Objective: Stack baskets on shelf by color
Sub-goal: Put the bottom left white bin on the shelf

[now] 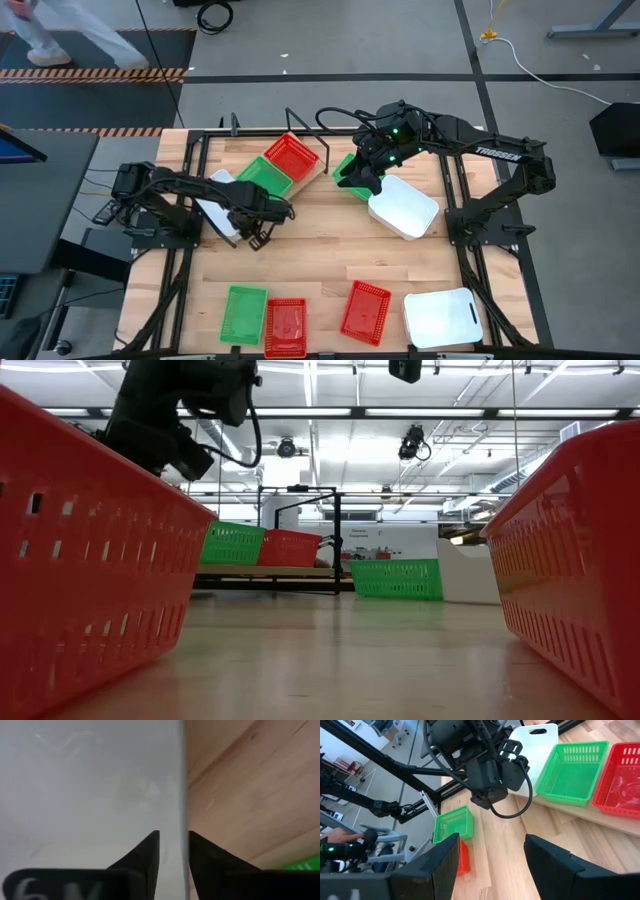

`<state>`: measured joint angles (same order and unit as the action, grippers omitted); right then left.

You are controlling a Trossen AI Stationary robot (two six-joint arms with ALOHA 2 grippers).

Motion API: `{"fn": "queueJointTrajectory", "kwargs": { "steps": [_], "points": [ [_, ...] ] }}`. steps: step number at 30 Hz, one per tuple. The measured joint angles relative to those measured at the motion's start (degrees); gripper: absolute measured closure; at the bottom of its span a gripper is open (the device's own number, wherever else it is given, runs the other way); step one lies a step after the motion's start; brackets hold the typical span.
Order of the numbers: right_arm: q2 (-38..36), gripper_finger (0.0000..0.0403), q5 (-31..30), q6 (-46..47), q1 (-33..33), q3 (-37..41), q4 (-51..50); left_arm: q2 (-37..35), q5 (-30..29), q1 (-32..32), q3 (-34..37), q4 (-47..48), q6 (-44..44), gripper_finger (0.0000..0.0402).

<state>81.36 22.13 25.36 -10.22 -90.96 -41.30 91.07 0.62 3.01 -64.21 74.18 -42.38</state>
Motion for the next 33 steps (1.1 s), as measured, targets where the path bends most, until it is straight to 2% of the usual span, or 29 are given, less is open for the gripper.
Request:
{"fn": "queueJointTrajectory", "kwargs": {
  "steps": [7, 17, 28, 33],
  "points": [
    [0.00, 0.0176, -0.02, 0.05, 0.00, 0.00, 0.09, 0.00, -0.80, 0.00, -1.50, 1.33, 1.52, 0.0290],
    [0.00, 0.0176, 0.02, 0.57, 0.00, 0.00, 0.07, 0.00, -0.81, 0.02, -1.50, 9.07, 4.07, 0.0293],
    [0.00, 0.0176, 0.04, 0.59, 0.00, 0.00, 0.07, 0.00, -0.79, 0.05, -1.50, 7.68, 1.17, 0.0290],
    [0.00, 0.0176, 0.05, 0.59, 0.00, 0.00, 0.07, 0.00, -0.18, 0.02, -1.50, 4.27, -0.47, 0.0297]
  ]
}}
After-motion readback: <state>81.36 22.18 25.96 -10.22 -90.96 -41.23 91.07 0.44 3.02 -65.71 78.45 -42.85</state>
